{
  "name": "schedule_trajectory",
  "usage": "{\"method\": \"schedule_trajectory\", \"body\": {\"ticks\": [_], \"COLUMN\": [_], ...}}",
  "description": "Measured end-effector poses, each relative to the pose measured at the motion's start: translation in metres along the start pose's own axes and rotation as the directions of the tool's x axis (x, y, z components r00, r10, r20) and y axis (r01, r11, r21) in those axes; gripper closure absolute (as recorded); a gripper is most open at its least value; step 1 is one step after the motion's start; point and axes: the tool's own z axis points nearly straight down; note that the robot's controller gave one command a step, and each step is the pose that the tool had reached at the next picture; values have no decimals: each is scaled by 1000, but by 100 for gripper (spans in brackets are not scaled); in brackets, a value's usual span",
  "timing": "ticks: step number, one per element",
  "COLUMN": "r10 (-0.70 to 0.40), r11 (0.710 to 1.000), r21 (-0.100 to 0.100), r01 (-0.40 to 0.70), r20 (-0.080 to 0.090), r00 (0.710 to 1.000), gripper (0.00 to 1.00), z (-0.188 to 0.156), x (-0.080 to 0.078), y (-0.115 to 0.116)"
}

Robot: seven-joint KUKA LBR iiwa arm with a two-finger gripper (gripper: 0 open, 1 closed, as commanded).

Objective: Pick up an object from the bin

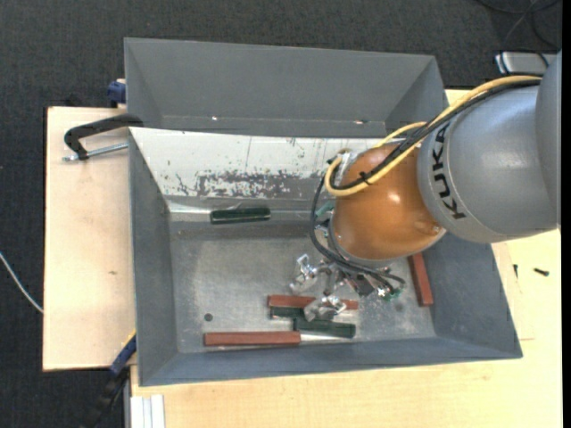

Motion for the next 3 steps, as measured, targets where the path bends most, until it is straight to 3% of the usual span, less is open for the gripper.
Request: {"method": "schedule_trajectory", "body": {"ticks": [1, 2, 3], "r10": [0, 12, 12], "r11": [1000, 1000, 1000], "r21": [0, -4, -9], "r01": [0, -12, -12], "r20": [0, 2, -7], "r00": [1000, 1000, 1000], "gripper": [100, 100, 0], "z": [0, -184, -179], "x": [0, -11, -9], "y": [0, 0, 0]}}
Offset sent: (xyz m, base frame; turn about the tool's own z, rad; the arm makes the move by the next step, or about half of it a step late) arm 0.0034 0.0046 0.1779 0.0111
